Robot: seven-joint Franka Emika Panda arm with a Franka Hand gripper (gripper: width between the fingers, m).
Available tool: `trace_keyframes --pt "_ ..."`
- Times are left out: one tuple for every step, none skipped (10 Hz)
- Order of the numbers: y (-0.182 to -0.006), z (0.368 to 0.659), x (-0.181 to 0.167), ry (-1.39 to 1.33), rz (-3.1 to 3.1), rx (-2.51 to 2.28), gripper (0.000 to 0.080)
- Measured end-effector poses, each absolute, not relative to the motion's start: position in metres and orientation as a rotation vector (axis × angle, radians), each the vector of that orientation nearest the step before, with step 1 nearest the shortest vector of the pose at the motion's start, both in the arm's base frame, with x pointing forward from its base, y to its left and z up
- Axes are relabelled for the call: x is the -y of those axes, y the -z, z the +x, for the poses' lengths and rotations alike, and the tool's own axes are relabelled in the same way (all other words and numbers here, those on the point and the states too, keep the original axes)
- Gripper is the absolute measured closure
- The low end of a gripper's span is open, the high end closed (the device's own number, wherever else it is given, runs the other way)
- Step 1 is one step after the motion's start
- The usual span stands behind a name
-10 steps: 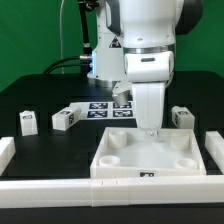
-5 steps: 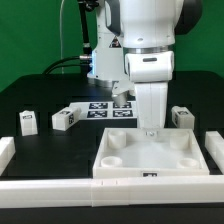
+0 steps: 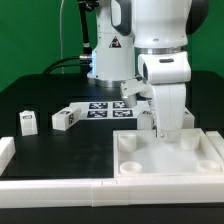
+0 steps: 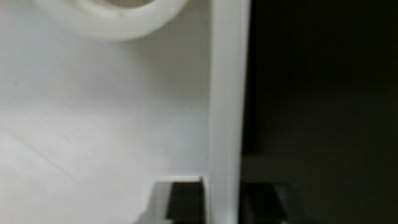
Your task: Assemble one leg
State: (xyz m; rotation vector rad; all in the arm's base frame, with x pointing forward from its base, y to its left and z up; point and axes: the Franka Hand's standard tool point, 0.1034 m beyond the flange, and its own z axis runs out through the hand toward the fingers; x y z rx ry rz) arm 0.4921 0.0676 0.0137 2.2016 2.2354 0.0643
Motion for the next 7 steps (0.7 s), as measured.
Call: trace_keyframes --pt "-0.0136 0.4921 -0.0674 -0.064 2.202 -2.235 0.0585" --pt "-0.0135 0.4920 -0.0673 -0.064 2.202 -2.235 0.0449" --pt "-0.0134 0.4920 -0.0672 -0.063 2.202 -2.235 0.0449" --pt "-0.0133 0.4919 -0.0672 -0.063 2.203 -2.235 0.0255" --pt "-0.0133 0.4919 -0.0671 -0.063 2.203 -2.235 0.0181" --pt "-0.0132 0.4919 -0.0670 -0.063 2.203 -2.235 0.0160" --pt "-0.0132 0.4919 -0.0669 -0.063 2.203 -2.234 0.0160"
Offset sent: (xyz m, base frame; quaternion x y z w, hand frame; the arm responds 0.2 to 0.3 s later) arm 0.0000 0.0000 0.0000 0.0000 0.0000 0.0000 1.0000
